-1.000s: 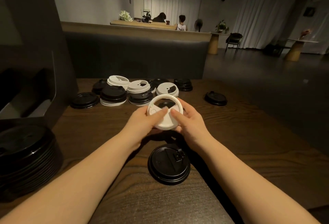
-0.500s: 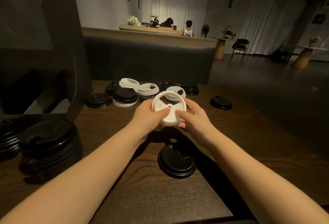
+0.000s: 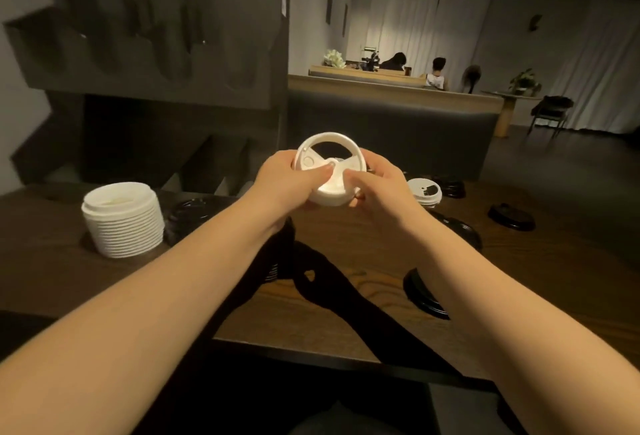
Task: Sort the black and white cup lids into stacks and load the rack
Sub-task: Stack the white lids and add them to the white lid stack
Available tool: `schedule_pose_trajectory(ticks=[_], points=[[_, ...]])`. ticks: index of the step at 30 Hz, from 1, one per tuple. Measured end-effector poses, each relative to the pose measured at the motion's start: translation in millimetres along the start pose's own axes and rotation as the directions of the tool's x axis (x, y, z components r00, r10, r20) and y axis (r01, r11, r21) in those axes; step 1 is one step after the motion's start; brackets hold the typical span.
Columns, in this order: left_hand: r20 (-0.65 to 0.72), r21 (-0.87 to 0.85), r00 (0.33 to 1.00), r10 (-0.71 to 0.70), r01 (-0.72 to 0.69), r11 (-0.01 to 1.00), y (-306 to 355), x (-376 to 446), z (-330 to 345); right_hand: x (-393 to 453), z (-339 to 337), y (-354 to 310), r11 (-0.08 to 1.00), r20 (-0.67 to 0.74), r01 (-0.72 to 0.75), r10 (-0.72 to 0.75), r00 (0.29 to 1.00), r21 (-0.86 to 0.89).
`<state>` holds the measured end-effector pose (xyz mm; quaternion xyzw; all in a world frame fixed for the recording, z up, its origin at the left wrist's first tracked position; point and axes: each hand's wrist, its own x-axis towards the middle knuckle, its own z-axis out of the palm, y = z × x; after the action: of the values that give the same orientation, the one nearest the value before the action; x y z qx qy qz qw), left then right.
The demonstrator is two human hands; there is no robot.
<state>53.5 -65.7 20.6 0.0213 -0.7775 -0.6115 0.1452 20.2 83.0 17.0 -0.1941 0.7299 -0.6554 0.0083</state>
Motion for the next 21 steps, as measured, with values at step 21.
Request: schedule_pose_trajectory(ticks=[21], points=[[-0.31, -0.096, 0.946, -0.097, 0.071, 0.993, -46, -25, -196, 41, 208, -34, 0.997, 0.303, 0.036, -0.015, 0.953, -0.062]])
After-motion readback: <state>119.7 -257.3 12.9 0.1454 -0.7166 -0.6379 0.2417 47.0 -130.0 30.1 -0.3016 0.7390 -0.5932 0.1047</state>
